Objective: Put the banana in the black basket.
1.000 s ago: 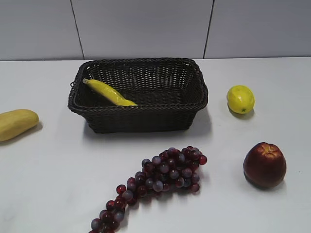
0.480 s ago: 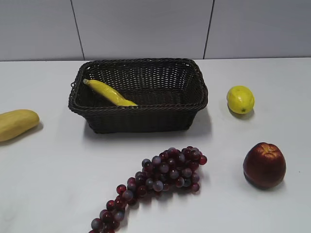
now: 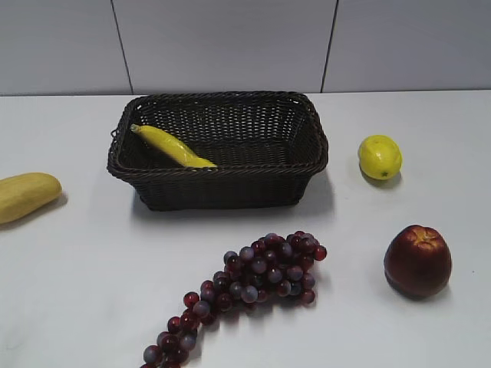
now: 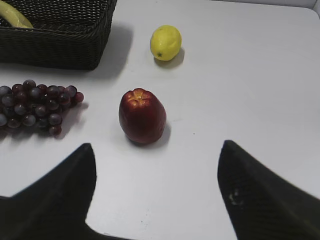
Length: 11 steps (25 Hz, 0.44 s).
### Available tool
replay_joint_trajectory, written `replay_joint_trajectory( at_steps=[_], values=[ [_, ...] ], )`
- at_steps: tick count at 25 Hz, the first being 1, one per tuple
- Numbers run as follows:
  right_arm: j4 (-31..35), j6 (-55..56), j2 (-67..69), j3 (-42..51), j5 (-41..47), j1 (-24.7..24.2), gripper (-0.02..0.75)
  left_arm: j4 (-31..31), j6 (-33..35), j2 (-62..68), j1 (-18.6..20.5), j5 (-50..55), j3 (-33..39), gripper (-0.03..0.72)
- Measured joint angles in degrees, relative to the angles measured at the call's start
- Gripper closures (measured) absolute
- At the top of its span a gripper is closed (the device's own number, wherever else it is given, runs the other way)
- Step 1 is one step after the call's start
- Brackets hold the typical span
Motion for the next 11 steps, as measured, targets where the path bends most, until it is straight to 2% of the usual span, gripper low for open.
replay_joint_trajectory(
  at_steps=[11],
  values=[
    [0.0, 0.0, 0.0, 0.0, 0.0, 0.0, 0.167, 0.0, 0.0, -0.1, 0.0, 0.0, 0.0, 0.164]
  ],
)
